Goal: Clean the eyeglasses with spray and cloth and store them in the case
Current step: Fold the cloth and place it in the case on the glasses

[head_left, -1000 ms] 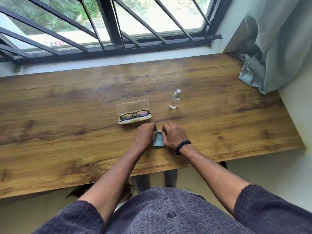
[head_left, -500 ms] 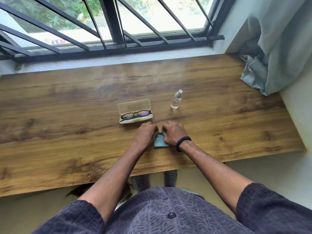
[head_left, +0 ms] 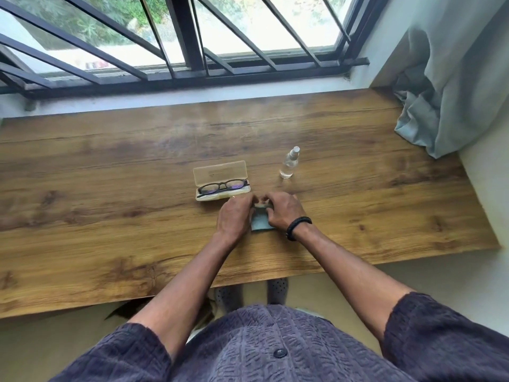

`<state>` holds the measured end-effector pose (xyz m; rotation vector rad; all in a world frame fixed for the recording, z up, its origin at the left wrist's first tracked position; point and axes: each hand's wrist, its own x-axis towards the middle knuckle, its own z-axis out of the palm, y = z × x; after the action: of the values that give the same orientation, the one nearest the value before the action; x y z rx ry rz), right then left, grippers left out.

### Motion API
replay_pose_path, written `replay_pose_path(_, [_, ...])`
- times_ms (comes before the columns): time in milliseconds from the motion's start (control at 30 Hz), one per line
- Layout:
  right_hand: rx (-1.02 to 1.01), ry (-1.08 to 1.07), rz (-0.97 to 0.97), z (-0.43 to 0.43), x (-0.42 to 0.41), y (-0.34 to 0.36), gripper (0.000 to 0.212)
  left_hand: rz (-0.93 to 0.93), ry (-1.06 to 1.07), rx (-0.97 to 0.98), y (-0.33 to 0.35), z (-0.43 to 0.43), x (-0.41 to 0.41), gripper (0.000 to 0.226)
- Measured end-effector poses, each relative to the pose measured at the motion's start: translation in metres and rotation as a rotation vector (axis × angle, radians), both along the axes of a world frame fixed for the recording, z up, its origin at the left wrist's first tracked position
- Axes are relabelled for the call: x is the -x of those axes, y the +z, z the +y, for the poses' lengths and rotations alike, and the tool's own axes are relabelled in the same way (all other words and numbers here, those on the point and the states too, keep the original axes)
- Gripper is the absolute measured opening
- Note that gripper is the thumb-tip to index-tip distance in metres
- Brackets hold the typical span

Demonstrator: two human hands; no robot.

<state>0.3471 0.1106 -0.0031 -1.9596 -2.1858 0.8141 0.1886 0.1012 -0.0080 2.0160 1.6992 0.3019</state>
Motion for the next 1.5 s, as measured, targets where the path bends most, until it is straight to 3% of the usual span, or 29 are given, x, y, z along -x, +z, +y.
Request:
replay_pose_path(233, [-0.024, 0.023, -0.015, -0.004, -0.004, -0.002, 0.014, -0.042, -0.040, -0.090, -0.004, -0.011, 0.002, 0.037])
replay_pose_path(467, [-0.100, 0.082, -0.016, -0.024, -0.010, -0.004, 0.017, -0.035, -0.069, -0.218, -0.012, -0.031, 0.010, 0.050])
replay_pose_path(733, [-0.172, 0.044, -0.027, -0.055, -0.013, -0.013, 0.019, -0.048, -0.064, -0.262, -0.025, -0.052, 0.011, 0.045])
replay_pose_path(1100, [-0.227, 0.028, -0.024, -0.063, -0.017, -0.020, 0.016, -0.001, -0.124, -0.343, -0.039, -0.064, 0.014, 0.022])
replay_pose_path(1233, [-0.238, 0.019, -0.023, -0.068, -0.021, -0.024, 0.016, 0.003, -0.156, -0.349, -0.040, -0.069, 0.017, 0.030])
replay_pose_path(1500, [-0.216, -0.144, 0.143, -0.072, -0.033, -0.025, 0.023, -0.147, 0.164, -0.193, -0.037, -0.077, 0.015, 0.026])
